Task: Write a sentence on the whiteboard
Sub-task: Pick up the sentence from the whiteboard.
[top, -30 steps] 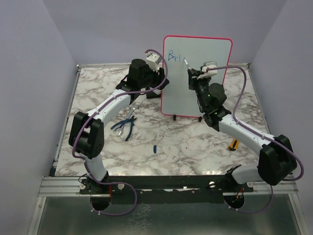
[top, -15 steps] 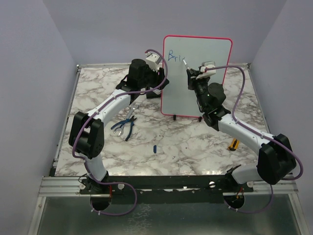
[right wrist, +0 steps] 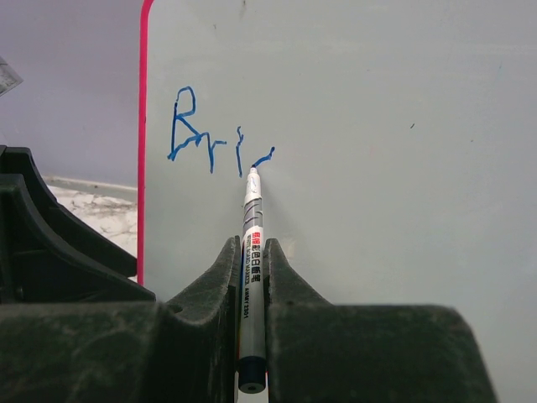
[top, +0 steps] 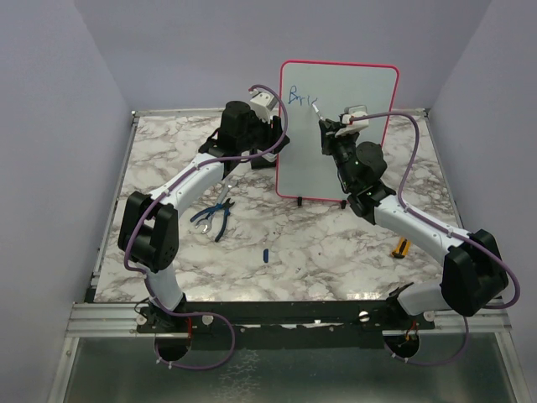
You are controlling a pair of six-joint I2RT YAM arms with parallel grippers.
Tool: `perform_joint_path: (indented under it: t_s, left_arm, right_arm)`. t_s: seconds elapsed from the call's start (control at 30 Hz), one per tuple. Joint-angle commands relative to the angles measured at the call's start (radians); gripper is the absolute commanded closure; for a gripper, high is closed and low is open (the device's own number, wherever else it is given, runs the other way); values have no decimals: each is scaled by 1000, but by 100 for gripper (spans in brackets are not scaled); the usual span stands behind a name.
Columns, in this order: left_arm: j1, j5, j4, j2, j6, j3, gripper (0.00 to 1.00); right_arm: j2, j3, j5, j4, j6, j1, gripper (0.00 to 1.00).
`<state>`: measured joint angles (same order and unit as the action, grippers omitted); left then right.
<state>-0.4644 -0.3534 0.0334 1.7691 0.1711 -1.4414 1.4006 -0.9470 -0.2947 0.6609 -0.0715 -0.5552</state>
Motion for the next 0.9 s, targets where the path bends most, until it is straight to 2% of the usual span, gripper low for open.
perform_joint_path:
  t_s: [0.0,0.37,0.87]
  left_arm:
    - [0,-16,-6,-34,-4,-3,51]
    - [0,-16,-6,-37,-2,-3,51]
    - [0,-18,-6,-37,-2,-3,51]
  right_arm:
    - [-14,21,-20,-20,-11,5,99]
    - [-37,41,-57,-14,-19,5,99]
    - [-20,-12,-60,8,-48,5,99]
